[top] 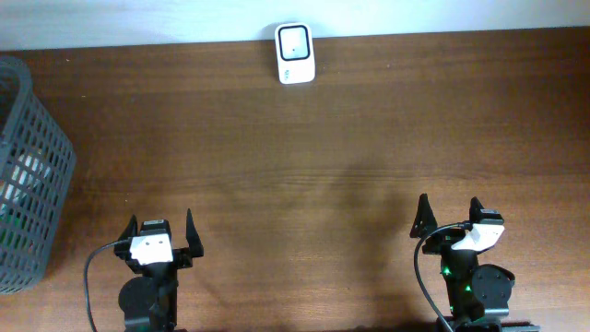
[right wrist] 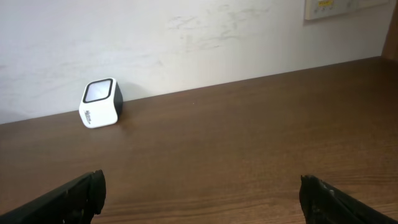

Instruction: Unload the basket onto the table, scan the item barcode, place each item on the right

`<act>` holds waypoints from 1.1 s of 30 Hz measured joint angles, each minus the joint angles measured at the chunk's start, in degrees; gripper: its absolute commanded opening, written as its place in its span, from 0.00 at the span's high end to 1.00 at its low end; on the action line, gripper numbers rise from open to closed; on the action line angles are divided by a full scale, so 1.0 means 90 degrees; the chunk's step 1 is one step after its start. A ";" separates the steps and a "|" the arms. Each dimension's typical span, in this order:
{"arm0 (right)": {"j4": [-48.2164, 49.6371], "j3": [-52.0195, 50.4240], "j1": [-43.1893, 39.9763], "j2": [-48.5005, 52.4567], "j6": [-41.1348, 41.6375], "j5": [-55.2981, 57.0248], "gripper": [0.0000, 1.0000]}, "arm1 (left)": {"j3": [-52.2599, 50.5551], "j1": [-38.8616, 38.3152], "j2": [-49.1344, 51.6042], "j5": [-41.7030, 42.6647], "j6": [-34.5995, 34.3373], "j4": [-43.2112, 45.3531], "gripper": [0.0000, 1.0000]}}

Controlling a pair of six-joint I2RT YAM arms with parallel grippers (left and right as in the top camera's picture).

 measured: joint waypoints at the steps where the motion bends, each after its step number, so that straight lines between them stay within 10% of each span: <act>1: 0.0000 0.0000 0.0000 0.0000 0.0002 0.0000 0.02 | 0.0000 0.0000 0.0000 0.0000 0.0000 0.0024 0.01; 33: 0.0000 0.0000 0.0000 0.0000 -0.0002 0.0002 0.02 | 0.0544 0.0000 0.0000 0.0000 0.0000 0.0185 0.01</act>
